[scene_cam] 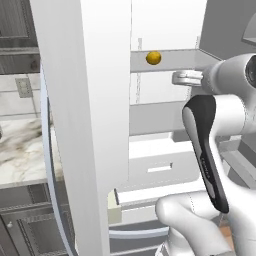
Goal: Retrieve a lemon from the fridge and place it on the cutting board with the fish.
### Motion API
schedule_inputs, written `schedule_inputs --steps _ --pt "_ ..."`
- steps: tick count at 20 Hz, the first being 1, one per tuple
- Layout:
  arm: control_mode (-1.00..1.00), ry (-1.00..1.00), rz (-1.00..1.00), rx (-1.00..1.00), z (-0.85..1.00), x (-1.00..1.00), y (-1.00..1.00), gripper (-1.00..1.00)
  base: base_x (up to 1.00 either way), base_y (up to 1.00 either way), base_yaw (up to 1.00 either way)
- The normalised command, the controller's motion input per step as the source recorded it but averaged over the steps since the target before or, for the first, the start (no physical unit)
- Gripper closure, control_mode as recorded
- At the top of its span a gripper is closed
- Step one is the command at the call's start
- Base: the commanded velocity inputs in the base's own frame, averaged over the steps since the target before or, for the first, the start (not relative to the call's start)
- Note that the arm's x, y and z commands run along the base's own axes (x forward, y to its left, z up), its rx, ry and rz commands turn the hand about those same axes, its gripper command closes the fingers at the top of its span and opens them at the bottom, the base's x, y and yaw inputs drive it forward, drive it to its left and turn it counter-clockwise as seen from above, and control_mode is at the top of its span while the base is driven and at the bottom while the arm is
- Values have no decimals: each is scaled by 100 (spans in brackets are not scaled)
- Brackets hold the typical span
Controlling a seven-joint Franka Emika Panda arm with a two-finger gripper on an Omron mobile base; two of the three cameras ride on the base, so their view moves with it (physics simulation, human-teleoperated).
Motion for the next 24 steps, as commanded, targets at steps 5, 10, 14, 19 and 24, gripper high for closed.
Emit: schedule_inputs --steps 5,10,14,19,24 --pt "-100 -4 2 -2 23 26 0 -100 0 0 0" --pt "-100 0 5 -3 24 50 0 -100 0 0 0" --pt "-100 0 5 -4 31 45 0 -100 0 0 0" --pt "-100 6 2 -6 2 45 0 -100 0 0 0" --pt "-100 9 0 -6 -6 27 0 -100 0 0 0"
